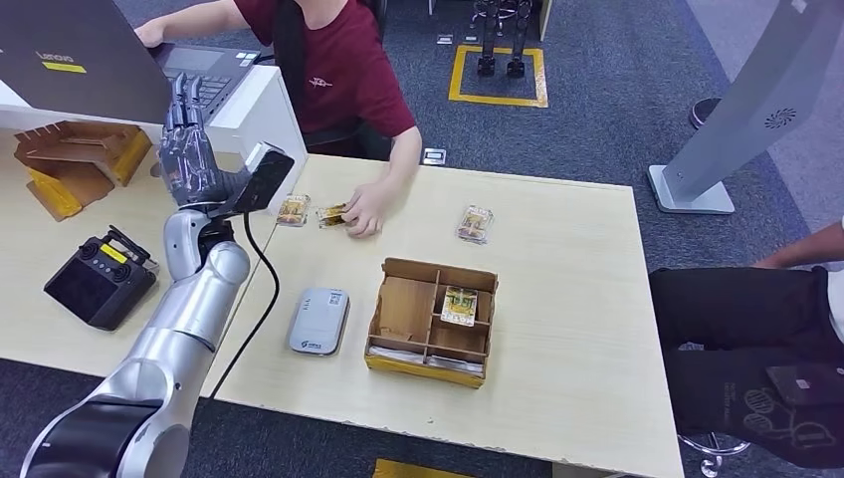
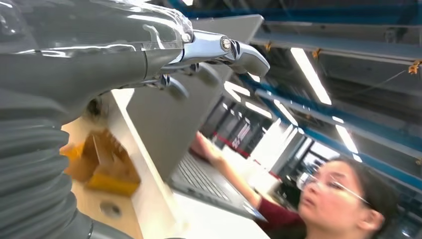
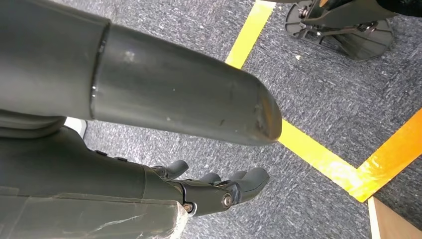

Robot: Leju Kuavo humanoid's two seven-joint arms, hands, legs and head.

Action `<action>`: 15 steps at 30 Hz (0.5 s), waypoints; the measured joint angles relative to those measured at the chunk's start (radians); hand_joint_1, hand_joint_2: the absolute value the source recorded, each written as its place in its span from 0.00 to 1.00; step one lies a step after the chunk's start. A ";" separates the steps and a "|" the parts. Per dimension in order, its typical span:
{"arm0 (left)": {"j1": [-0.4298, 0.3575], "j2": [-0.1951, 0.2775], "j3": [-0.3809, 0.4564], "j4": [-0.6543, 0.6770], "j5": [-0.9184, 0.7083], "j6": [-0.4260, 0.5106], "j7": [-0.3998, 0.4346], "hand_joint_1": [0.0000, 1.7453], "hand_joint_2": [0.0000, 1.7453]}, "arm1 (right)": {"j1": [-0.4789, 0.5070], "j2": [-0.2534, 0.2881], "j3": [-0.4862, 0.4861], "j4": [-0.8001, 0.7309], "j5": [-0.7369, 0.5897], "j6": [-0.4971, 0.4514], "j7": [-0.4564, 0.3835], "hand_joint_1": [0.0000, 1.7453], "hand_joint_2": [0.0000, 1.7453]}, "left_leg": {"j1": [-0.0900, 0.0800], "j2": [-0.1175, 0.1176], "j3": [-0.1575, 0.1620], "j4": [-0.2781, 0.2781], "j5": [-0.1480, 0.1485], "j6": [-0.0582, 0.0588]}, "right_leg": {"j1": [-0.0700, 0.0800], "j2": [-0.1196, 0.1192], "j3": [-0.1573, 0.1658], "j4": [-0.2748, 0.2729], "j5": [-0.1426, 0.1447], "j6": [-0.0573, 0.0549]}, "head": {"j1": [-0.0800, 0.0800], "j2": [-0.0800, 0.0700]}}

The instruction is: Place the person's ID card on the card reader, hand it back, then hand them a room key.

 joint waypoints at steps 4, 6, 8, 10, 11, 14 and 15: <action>0.028 0.021 0.142 0.005 -0.048 0.001 -0.069 0.00 1.00 | 0.000 0.003 0.001 0.000 0.000 -0.003 0.000 0.00 0.00 | 0.000 0.001 0.000 -0.001 0.000 0.000 | 0.000 0.001 0.000 0.000 0.000 0.000 | 0.000 0.000; 0.065 0.031 0.242 0.005 -0.046 0.001 -0.134 0.00 1.00 | 0.000 0.004 0.001 0.000 0.000 -0.002 0.000 0.00 0.00 | 0.000 0.002 0.000 -0.001 0.000 0.000 | 0.000 0.002 -0.001 0.000 -0.001 0.000 | 0.000 0.000; 0.114 0.040 0.350 0.005 -0.022 0.001 -0.208 0.00 1.00 | 0.002 0.006 0.001 0.000 -0.002 0.002 0.001 0.00 0.00 | 0.000 0.003 0.000 -0.001 0.000 0.000 | 0.000 0.004 -0.001 0.000 -0.001 0.000 | 0.000 0.000; 0.167 0.051 0.465 0.005 0.004 0.001 -0.269 0.00 1.00 | 0.004 0.006 0.001 0.000 -0.006 0.007 0.001 0.00 0.00 | 0.000 0.004 0.000 -0.002 -0.001 0.000 | 0.000 0.004 -0.002 0.000 -0.001 0.000 | 0.000 0.000; 0.194 0.057 0.518 0.006 0.017 0.001 -0.289 0.00 1.00 | 0.005 0.006 0.001 0.000 -0.009 0.009 0.001 0.00 0.00 | 0.000 0.004 0.000 -0.002 -0.001 -0.001 | 0.000 0.005 -0.002 0.000 -0.001 0.000 | 0.000 0.000; 0.271 0.075 0.667 0.008 0.048 0.001 -0.339 0.00 1.00 | 0.008 0.006 0.000 0.000 -0.015 0.013 0.000 0.00 0.00 | 0.000 0.004 0.000 -0.002 -0.001 -0.001 | 0.000 0.005 -0.003 0.000 -0.002 0.000 | 0.000 0.000; 0.294 0.080 0.712 0.009 0.057 0.001 -0.356 0.00 1.00 | 0.008 0.007 -0.001 0.000 -0.015 0.014 0.000 0.00 0.00 | 0.000 0.004 0.000 -0.002 -0.001 -0.001 | 0.000 0.005 -0.003 0.000 -0.002 -0.001 | 0.000 0.000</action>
